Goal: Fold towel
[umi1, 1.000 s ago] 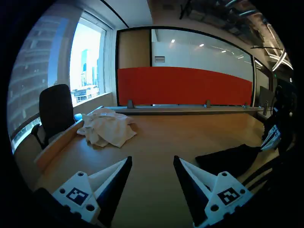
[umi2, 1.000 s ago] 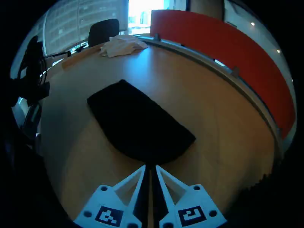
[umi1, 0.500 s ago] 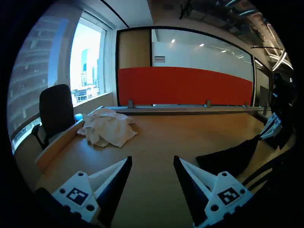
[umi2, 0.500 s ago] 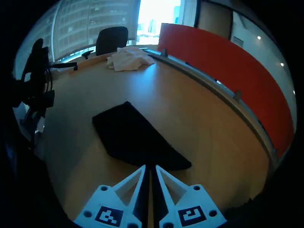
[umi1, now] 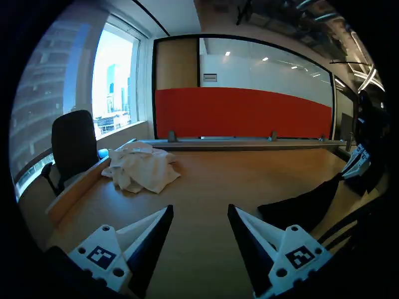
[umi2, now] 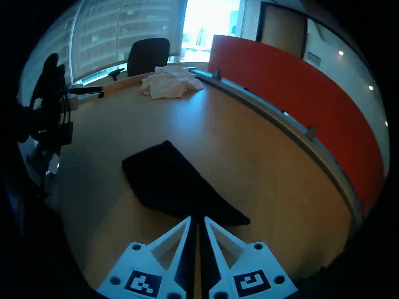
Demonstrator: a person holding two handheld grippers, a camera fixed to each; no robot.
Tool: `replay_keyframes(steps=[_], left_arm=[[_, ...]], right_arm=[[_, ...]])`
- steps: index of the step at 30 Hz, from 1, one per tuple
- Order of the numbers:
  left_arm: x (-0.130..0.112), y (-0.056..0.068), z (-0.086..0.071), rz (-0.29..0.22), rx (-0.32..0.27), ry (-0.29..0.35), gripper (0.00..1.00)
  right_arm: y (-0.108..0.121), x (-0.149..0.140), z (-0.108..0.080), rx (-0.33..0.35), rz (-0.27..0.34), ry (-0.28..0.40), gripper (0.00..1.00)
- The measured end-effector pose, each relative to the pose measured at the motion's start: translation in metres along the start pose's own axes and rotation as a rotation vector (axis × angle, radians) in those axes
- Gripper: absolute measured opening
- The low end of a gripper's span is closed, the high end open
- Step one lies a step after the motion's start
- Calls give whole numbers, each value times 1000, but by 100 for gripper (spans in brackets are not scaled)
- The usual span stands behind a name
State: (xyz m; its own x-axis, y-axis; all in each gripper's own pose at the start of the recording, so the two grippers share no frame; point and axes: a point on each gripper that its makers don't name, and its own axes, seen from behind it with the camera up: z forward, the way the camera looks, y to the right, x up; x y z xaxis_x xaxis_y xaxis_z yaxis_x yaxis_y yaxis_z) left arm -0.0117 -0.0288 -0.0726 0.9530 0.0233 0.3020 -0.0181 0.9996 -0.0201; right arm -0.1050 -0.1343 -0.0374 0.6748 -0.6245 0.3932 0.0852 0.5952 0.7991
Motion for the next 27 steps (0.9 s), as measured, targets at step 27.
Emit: replay_keyframes(steps=[27], left_arm=[[2,0,1,1,-4,1,80]], right_arm=[[12,-13,-13,-31,7,-22,8]])
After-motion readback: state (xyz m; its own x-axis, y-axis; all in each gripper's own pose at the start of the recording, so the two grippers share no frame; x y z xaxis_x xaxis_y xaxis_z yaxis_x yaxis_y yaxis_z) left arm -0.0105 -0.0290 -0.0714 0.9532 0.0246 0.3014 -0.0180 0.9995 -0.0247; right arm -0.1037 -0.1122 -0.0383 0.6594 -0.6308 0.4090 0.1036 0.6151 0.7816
